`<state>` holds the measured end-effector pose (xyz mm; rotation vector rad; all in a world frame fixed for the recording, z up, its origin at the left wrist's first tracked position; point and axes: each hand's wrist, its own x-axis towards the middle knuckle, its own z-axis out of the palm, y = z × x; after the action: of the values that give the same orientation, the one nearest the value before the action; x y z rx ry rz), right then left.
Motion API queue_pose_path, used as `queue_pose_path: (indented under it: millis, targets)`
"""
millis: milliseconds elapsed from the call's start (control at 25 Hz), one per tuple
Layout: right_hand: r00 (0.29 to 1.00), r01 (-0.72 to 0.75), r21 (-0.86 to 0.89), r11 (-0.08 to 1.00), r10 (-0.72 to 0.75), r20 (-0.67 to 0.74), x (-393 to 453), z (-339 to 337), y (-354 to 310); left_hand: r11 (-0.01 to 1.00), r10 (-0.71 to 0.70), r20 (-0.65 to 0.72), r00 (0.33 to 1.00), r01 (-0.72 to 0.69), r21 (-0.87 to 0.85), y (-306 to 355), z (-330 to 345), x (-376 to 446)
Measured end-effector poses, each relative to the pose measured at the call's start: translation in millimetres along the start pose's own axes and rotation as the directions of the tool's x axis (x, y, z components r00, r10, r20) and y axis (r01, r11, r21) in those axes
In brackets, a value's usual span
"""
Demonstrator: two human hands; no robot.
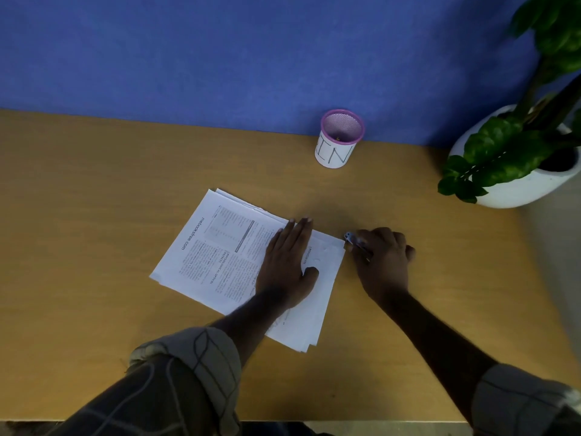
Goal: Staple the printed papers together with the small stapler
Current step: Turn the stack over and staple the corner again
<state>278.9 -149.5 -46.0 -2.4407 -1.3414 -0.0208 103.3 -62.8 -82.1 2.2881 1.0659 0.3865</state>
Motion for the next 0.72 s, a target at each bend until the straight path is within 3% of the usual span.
queue_pose_path:
  millis: [160, 400, 560, 720]
  targets:
    - [0.975, 0.185, 0.004, 0.983, -0.184, 0.128, -11, -1, -23, 0.997, -0.043, -0.003, 0.999, 0.043, -0.063, 1, -4, 1]
    - [0.949, 0.180, -0.035, 0.983, -0.164, 0.270, -11, 6, -44, 0.986, -0.060, 0.027, 0.998, 0.064, -0.152, -3, -16, 3]
    - [0.955, 0.163, -0.015, 0.986, -0.154, 0.252, -11, 8, -48, 0.995, -0.026, -0.092, 0.995, 0.035, 0.092, -30, -35, 1]
    - [0.952, 0.222, -0.035, 0.974, -0.209, 0.223, -11, 8, -51, 0.949, -0.034, -0.035, 0.999, 0.043, 0.312, -73, -61, 6]
